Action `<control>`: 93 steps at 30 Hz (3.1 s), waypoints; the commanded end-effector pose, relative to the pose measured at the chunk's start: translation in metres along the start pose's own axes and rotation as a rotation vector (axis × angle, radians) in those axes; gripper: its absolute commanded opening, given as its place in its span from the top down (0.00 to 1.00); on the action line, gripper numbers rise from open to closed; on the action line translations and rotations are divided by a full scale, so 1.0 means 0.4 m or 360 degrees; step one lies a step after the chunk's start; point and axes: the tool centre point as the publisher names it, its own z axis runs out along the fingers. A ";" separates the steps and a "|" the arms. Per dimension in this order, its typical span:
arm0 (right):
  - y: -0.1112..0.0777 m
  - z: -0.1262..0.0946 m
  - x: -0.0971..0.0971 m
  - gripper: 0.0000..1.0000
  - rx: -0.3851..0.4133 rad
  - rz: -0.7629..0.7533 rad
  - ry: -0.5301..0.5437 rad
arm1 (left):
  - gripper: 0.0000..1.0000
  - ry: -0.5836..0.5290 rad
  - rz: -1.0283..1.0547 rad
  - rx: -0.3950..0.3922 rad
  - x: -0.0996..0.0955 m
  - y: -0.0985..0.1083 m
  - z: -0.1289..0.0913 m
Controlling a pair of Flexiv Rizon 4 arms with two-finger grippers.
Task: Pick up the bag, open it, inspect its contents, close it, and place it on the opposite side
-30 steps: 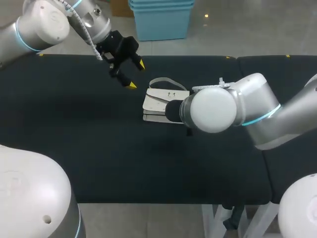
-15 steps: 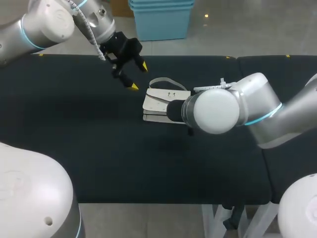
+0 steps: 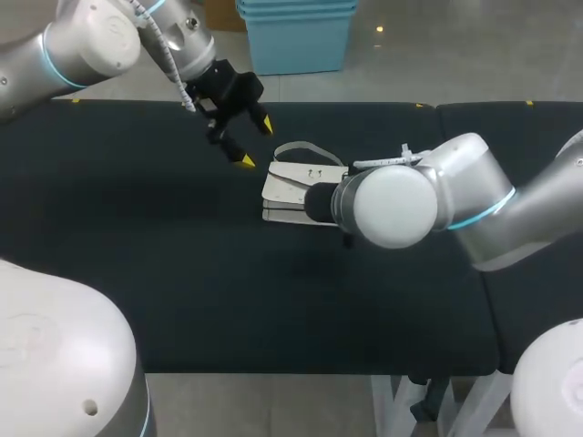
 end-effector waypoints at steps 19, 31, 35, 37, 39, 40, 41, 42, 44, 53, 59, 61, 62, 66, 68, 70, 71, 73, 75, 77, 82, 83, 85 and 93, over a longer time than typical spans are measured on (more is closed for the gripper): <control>0.009 0.003 0.014 1.00 -0.0022 -0.0018 -0.0039 | 0.00 -0.0011 0.0052 0.0054 0.006 -0.011 0.025; 0.009 0.003 0.014 1.00 -0.0022 -0.0018 -0.0039 | 0.00 -0.0042 0.0080 0.0053 0.004 -0.011 0.038; 0.009 0.003 0.014 1.00 -0.0022 -0.0018 -0.0039 | 0.00 -0.0174 0.0257 0.0066 -0.005 -0.006 0.072; 0.009 0.003 0.014 1.00 -0.0022 -0.0018 -0.0039 | 0.00 -0.0200 0.0321 0.0091 -0.006 -0.012 0.079; 0.009 0.003 0.014 1.00 -0.0022 -0.0018 -0.0039 | 0.00 -0.0223 0.0385 0.0126 -0.007 -0.021 0.087; 0.009 0.003 0.014 1.00 -0.0022 -0.0018 -0.0039 | 0.00 -0.0233 0.0433 0.0135 -0.006 -0.026 0.092; 0.009 0.003 0.014 1.00 -0.0022 -0.0018 -0.0039 | 0.00 -0.0242 0.0465 0.0144 -0.004 -0.031 0.099; 0.009 0.003 0.014 1.00 -0.0022 -0.0018 -0.0039 | 0.00 -0.0253 0.0504 0.0155 -0.004 -0.034 0.106; 0.009 0.003 0.014 1.00 -0.0022 -0.0018 -0.0039 | 0.00 -0.0267 0.0541 0.0183 -0.003 -0.036 0.119; 0.009 0.003 0.014 1.00 -0.0022 -0.0018 -0.0039 | 0.05 -0.0299 0.0643 0.0229 0.001 -0.047 0.173; 0.009 0.003 0.014 1.00 -0.0022 -0.0018 -0.0039 | 0.29 -0.0304 0.0661 0.0231 -0.009 -0.049 0.203; 0.009 0.003 0.014 1.00 -0.0022 -0.0018 -0.0039 | 0.39 -0.0299 0.0677 0.0226 -0.014 -0.048 0.211; 0.009 0.003 0.014 1.00 -0.0022 -0.0018 -0.0039 | 0.45 -0.0292 0.0686 0.0224 -0.017 -0.047 0.215; 0.009 0.003 0.014 1.00 -0.0022 -0.0018 -0.0039 | 0.53 -0.0285 0.0715 0.0184 -0.032 -0.043 0.228; 0.009 0.003 0.014 1.00 -0.0022 -0.0018 -0.0039 | 0.52 -0.0286 0.0720 0.0176 -0.036 -0.040 0.232; 0.009 0.003 0.014 1.00 -0.0022 -0.0018 -0.0039 | 0.56 -0.0293 0.0720 0.0160 -0.040 -0.037 0.235; 0.009 0.003 0.014 1.00 -0.0022 -0.0018 -0.0039 | 0.56 -0.0295 0.0720 0.0159 -0.042 -0.036 0.237; 0.009 0.003 0.014 1.00 -0.0022 -0.0018 -0.0039 | 0.56 -0.0307 0.0717 0.0146 -0.046 -0.035 0.240; 0.009 0.003 0.014 1.00 -0.0022 -0.0018 -0.0039 | 0.59 -0.0318 0.0709 0.0140 -0.052 -0.033 0.243; 0.009 0.003 0.014 1.00 -0.0022 -0.0018 -0.0039 | 0.67 -0.0325 0.0697 0.0137 -0.059 -0.031 0.246; 0.009 0.003 0.014 1.00 -0.0022 -0.0018 -0.0039 | 1.00 -0.0341 0.0670 0.0130 -0.071 -0.027 0.251; 0.009 0.003 0.014 1.00 -0.0022 -0.0018 -0.0039 | 1.00 -0.0341 0.0667 0.0129 -0.072 -0.026 0.252; 0.009 0.003 0.014 1.00 -0.0022 -0.0018 -0.0039 | 1.00 -0.0341 0.0661 0.0129 -0.074 -0.025 0.251; 0.009 0.003 0.014 1.00 -0.0022 -0.0018 -0.0039 | 1.00 -0.0329 0.0631 0.0167 -0.075 -0.026 0.226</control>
